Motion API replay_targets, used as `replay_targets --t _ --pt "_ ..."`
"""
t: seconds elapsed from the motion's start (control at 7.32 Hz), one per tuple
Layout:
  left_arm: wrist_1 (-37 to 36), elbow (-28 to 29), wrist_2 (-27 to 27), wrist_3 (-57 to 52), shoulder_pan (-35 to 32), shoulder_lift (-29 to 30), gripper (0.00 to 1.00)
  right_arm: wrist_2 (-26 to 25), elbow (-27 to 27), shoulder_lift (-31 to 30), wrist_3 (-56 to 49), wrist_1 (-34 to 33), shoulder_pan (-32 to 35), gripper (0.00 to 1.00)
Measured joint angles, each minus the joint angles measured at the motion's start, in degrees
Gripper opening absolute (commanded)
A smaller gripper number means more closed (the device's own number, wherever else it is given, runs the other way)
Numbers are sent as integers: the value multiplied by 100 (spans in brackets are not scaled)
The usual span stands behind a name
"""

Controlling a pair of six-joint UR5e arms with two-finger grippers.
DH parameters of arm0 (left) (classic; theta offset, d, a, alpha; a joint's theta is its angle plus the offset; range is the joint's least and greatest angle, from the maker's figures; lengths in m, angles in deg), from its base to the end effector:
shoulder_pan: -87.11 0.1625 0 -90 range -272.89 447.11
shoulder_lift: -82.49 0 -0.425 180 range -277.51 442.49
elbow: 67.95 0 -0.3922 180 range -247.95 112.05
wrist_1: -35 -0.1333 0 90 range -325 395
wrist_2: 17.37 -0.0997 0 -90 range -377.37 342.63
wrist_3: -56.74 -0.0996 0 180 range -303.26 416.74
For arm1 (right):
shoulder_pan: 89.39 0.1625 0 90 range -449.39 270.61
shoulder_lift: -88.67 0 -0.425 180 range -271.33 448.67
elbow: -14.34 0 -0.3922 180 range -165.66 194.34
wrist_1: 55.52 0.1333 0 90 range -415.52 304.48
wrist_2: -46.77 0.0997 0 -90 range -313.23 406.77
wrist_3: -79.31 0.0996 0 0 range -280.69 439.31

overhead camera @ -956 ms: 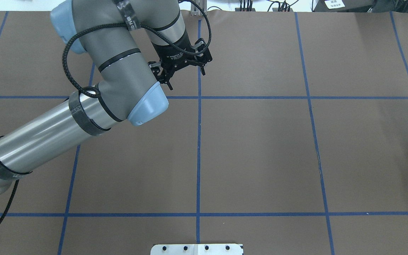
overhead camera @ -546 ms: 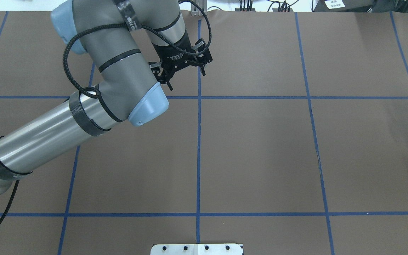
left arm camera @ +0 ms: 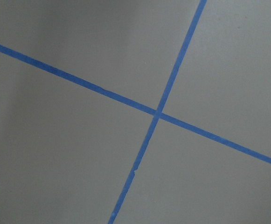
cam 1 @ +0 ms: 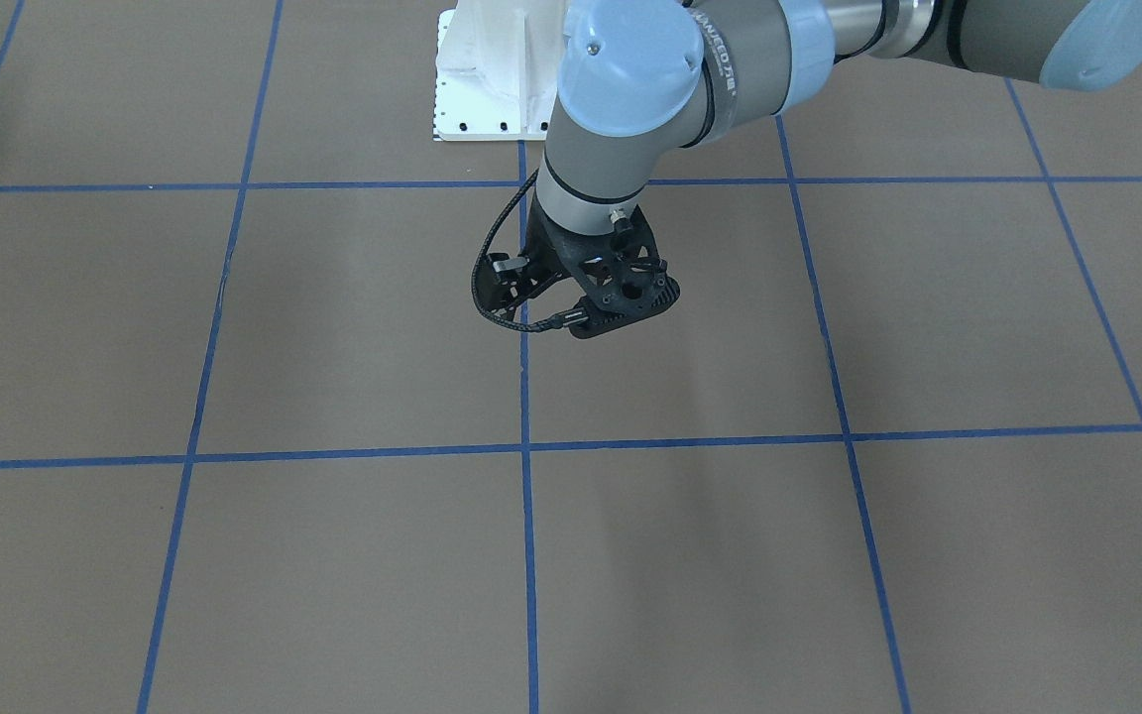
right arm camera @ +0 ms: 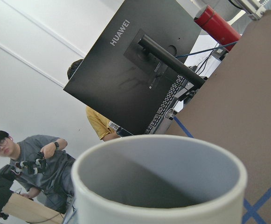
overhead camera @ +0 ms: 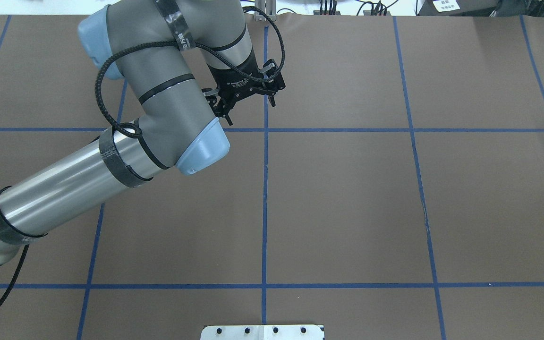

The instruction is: Left arm hands cup to right arm to dump lemon

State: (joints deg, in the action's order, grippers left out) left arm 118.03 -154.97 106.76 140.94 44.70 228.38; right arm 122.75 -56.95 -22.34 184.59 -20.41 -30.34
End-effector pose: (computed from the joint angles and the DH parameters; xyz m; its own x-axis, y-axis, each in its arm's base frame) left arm 0.4772 -0.5407 0.0737 0.5372 -0.3774 -0.7544 0.2074 0.9260 -0.3156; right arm 0.0046 -0.2985 0.7183 -0.2121 0.1434 0.9667 -0.9333 0.2634 -0.2439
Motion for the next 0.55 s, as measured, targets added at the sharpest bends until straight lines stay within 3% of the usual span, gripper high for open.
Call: replay_targets --t 0.55 --pt "10 12 -141 -2 0 27 100 53 228 121 2399 12 360 16"
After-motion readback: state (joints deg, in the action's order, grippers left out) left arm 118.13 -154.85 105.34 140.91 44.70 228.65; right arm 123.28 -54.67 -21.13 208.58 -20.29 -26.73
